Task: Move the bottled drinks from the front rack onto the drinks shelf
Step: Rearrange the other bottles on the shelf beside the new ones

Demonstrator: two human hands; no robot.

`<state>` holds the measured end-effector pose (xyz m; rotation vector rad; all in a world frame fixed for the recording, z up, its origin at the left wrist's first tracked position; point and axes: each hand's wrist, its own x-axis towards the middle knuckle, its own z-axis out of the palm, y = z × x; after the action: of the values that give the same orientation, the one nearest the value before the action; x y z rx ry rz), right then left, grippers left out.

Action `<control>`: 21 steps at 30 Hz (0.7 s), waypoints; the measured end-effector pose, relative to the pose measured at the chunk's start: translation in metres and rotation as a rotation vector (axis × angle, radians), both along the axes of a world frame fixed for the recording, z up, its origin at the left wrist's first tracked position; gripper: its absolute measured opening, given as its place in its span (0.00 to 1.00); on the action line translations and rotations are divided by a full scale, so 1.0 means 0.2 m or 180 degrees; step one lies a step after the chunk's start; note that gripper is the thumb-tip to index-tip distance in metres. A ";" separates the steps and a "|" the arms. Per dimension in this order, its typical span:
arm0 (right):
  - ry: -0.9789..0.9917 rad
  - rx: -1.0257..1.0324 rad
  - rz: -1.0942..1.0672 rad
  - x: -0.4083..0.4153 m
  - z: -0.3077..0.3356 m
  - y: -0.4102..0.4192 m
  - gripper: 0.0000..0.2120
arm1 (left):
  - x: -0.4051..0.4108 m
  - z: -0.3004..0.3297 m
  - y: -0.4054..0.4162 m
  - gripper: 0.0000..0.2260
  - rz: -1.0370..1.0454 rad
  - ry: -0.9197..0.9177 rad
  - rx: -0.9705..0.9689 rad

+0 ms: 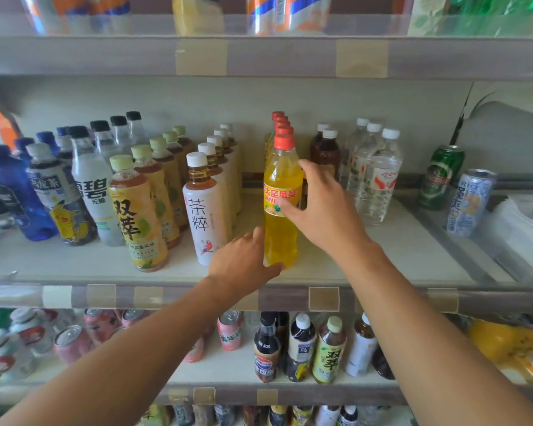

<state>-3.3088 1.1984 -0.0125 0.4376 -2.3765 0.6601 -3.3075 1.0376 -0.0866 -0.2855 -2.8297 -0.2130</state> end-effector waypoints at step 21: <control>-0.0074 -0.0503 0.0222 -0.02 -0.03 0.02 0.32 | -0.03 -0.01 0.05 0.29 0.0217 -0.0031 0.0632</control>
<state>-3.3124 1.2034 -0.0180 0.4475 -2.3181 0.8821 -3.3136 1.0470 -0.0879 -0.1447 -2.7941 -0.4777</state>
